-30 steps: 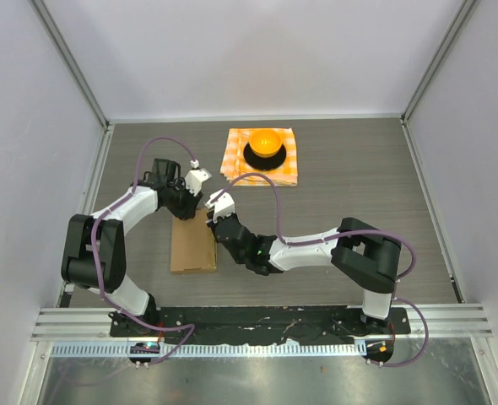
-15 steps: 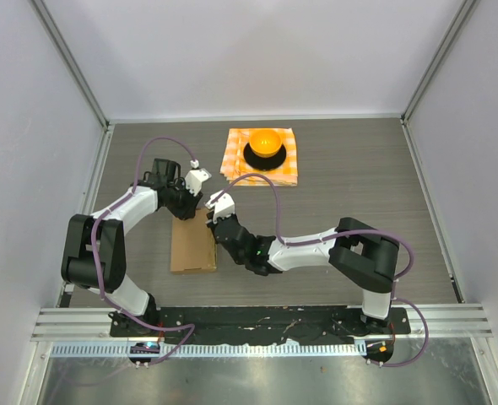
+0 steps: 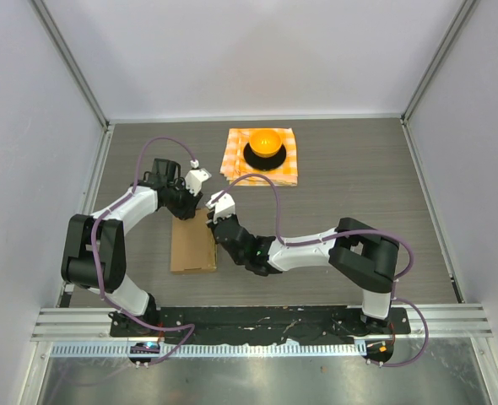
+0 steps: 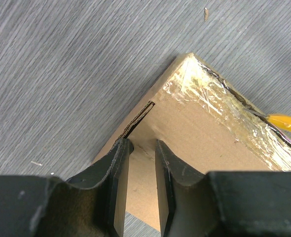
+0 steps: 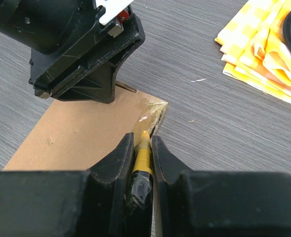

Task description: Unpack the express box

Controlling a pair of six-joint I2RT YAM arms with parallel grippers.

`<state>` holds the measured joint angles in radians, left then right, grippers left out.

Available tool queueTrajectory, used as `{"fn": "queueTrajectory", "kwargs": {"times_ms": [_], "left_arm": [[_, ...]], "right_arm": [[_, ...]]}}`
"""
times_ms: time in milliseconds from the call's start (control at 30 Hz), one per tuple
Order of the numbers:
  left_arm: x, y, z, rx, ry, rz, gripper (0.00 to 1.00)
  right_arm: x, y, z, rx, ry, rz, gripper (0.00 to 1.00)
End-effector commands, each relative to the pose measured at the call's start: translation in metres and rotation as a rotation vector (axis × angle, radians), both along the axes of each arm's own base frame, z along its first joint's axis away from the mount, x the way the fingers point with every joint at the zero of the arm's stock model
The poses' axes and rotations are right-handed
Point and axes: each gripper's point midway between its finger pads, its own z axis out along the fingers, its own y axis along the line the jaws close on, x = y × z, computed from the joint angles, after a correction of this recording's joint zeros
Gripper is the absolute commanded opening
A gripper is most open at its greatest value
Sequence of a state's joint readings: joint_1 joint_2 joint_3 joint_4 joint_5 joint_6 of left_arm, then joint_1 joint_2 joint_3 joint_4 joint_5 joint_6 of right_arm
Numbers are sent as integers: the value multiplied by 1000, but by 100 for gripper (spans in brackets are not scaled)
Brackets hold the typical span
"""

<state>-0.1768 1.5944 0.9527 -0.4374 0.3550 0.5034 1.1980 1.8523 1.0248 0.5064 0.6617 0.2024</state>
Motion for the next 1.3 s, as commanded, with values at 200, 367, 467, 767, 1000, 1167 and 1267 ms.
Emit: {"fn": "queueTrajectory", "kwargs": {"times_ms": [200,367,467,767,1000,1167,1267], "left_arm": [[-56,17,-41,89,252,37,31],[-57,15,-30,64,262,43,37],[-53,10,-11,29,249,41,43],[-54,18,42,-78,220,-37,65],[-37,23,23,-92,211,-30,67],[-9,25,36,-81,132,-12,67],[6,25,45,-74,85,-18,68]], "right_arm": [[-10,-14,-23,-127,42,-65,1],[-11,-9,-28,-164,64,-101,1],[-10,-8,-28,-160,73,-109,1],[-2,1,-17,-140,47,-88,1],[3,13,-24,-93,53,35,1],[3,15,-25,-83,72,93,1],[0,21,-28,-70,90,136,1]]}}
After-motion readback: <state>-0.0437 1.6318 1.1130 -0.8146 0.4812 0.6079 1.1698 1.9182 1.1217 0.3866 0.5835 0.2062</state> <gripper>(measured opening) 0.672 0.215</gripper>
